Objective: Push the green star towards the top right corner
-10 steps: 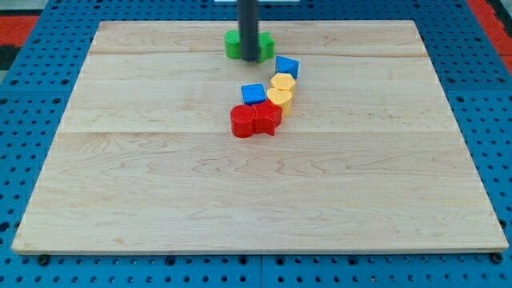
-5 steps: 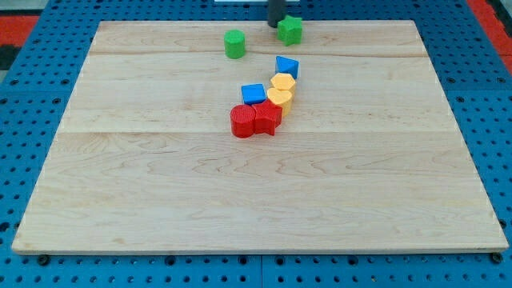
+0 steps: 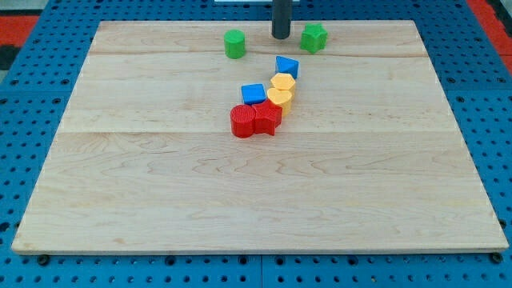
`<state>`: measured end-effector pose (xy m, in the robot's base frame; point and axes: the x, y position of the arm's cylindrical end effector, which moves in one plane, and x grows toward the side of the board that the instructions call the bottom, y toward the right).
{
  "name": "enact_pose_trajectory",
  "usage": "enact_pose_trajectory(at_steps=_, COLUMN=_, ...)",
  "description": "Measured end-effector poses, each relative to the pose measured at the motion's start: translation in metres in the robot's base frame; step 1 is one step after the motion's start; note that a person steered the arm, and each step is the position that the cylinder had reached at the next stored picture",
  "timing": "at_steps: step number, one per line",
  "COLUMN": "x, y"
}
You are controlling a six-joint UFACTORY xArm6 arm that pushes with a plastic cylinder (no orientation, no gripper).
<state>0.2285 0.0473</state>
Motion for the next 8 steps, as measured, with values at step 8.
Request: enact_pose_trajectory(at_steps=8, x=0.032, y=-0.006)
